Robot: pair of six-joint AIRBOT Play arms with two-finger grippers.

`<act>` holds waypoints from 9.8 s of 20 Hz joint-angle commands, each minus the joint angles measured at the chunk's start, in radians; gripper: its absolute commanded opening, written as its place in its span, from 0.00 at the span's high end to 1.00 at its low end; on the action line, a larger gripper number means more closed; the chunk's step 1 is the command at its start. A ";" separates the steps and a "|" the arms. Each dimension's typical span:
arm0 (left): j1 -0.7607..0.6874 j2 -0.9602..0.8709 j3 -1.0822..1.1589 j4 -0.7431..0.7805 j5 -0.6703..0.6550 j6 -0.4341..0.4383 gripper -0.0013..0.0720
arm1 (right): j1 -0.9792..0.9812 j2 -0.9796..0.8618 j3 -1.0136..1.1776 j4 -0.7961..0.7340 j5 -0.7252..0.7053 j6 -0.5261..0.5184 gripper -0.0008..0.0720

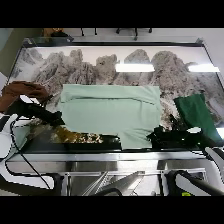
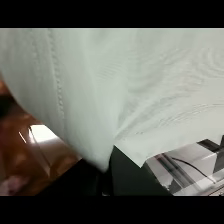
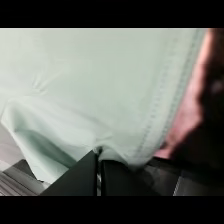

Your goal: Fold the shirts.

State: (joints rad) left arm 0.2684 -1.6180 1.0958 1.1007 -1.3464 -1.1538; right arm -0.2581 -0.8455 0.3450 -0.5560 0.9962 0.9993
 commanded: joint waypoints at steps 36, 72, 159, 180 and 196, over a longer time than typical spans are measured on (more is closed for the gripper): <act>-0.085 -0.344 0.676 -0.019 -0.175 -0.192 0.02 | -0.037 -0.600 0.925 0.215 -0.039 -0.340 0.43; -1.012 -0.617 0.975 -0.141 0.443 -0.465 0.96 | 0.071 -0.338 1.503 -0.330 0.678 0.163 0.96; -0.167 0.194 0.444 -0.605 -0.223 -0.074 0.96 | -0.620 -0.167 1.194 -0.792 0.612 0.770 0.96; -0.188 0.278 0.424 -0.594 -0.211 -0.069 0.96 | -0.347 -0.156 1.043 -0.420 0.349 0.594 0.96; -0.452 0.997 -0.469 -0.378 0.085 -0.149 0.96 | 0.328 0.238 0.252 -0.510 0.168 0.575 0.96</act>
State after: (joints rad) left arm -0.1753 -0.6949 0.7021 0.7143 -1.2934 -1.2915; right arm 0.0521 -0.6212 0.6186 -1.0714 1.1393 1.5558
